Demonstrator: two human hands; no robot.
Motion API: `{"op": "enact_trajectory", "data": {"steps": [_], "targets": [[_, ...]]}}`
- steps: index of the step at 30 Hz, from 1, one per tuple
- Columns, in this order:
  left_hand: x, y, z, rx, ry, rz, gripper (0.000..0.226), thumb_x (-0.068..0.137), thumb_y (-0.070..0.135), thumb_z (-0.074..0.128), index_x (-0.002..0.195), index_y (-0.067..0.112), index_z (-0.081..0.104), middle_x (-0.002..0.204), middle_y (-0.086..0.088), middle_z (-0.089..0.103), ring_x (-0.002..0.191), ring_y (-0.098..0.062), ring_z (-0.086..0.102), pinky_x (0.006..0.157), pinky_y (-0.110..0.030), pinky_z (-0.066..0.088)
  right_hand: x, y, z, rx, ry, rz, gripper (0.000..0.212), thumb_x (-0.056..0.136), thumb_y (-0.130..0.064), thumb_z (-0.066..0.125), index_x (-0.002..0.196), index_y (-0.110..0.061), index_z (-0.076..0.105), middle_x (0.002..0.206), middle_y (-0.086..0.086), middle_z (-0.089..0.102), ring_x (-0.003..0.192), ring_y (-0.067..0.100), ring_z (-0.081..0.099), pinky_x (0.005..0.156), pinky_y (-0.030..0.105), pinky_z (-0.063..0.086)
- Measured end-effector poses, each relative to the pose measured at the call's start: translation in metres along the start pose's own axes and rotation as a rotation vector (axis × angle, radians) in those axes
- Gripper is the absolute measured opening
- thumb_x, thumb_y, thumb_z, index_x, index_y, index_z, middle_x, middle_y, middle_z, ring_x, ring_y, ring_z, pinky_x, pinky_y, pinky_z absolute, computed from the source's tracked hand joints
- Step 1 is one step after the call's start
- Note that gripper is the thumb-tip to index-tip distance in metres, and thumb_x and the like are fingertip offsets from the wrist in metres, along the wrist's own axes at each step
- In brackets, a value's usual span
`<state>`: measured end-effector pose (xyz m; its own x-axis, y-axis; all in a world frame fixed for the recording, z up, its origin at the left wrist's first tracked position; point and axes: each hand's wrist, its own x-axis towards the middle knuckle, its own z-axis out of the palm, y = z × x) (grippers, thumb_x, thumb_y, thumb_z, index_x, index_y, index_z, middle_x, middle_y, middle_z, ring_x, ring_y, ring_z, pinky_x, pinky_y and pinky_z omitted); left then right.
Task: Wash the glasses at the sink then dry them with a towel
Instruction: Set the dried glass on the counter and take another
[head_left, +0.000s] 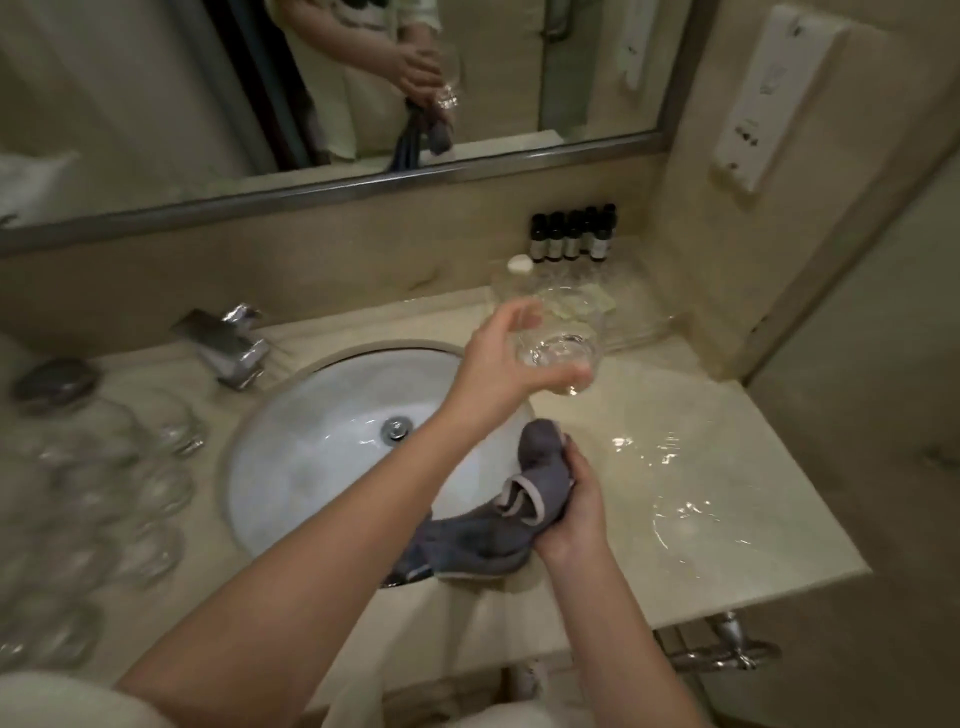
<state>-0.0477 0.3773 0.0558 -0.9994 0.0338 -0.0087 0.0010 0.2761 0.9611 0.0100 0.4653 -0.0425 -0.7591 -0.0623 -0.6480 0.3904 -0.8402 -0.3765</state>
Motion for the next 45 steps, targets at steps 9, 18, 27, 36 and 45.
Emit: {"op": "enact_trajectory", "data": {"steps": [9, 18, 27, 36, 45], "targets": [[-0.077, -0.011, -0.105, -0.308, 0.303, -0.179, 0.074, 0.044, 0.052, 0.082, 0.113, 0.040, 0.059, 0.107, 0.001, 0.065, 0.099, -0.019, 0.068, 0.088, -0.041, 0.052, -0.068, 0.021, 0.070, -0.529, -0.212, -0.704, 0.033, 0.097, -0.025, 0.054, 0.125, -0.042, 0.053, 0.130, -0.018, 0.057, 0.125, 0.001, 0.052, 0.099, 0.018, 0.045], [-0.106, -0.014, -0.089, -0.617, 0.486, -0.216, 0.063, 0.070, 0.035, 0.078, 0.124, 0.020, 0.051, 0.091, 0.001, 0.071, 0.073, -0.011, 0.069, 0.067, -0.024, 0.054, -0.082, 0.063, 0.086, -1.244, -0.468, -1.277, 0.047, 0.097, -0.033, 0.041, 0.143, -0.029, 0.032, 0.152, -0.003, 0.033, 0.117, -0.035, 0.023, 0.084, -0.011, 0.023], [-0.108, -0.011, -0.085, -0.714, 0.491, -0.411, 0.069, 0.055, 0.065, 0.056, 0.104, 0.016, 0.056, 0.083, -0.005, 0.071, 0.064, -0.014, 0.069, 0.059, -0.027, 0.052, -0.075, 0.043, 0.097, -1.064, -0.483, -0.821, 0.049, 0.094, -0.045, 0.034, 0.143, -0.043, 0.031, 0.124, -0.043, 0.038, 0.109, -0.032, 0.039, 0.087, -0.003, 0.031], [-0.101, -0.013, -0.092, -0.477, 0.503, -0.321, 0.059, 0.074, 0.073, 0.059, 0.104, 0.023, 0.065, 0.101, -0.001, 0.067, 0.083, -0.011, 0.063, 0.079, -0.029, 0.049, -0.073, 0.050, 0.095, -1.200, -0.409, -1.101, 0.046, 0.095, -0.049, 0.029, 0.140, -0.048, 0.021, 0.153, -0.013, 0.033, 0.131, -0.013, 0.033, 0.091, -0.005, 0.024], [-0.096, -0.010, -0.101, -0.606, 0.447, -0.299, 0.061, 0.061, 0.064, 0.069, 0.098, 0.016, 0.061, 0.086, -0.003, 0.076, 0.073, -0.016, 0.070, 0.061, -0.027, 0.052, -0.072, 0.056, 0.103, -1.111, -0.370, -1.034, 0.044, 0.095, -0.051, 0.028, 0.138, -0.057, 0.023, 0.148, -0.014, 0.042, 0.117, -0.014, 0.047, 0.081, -0.003, 0.033]]}}
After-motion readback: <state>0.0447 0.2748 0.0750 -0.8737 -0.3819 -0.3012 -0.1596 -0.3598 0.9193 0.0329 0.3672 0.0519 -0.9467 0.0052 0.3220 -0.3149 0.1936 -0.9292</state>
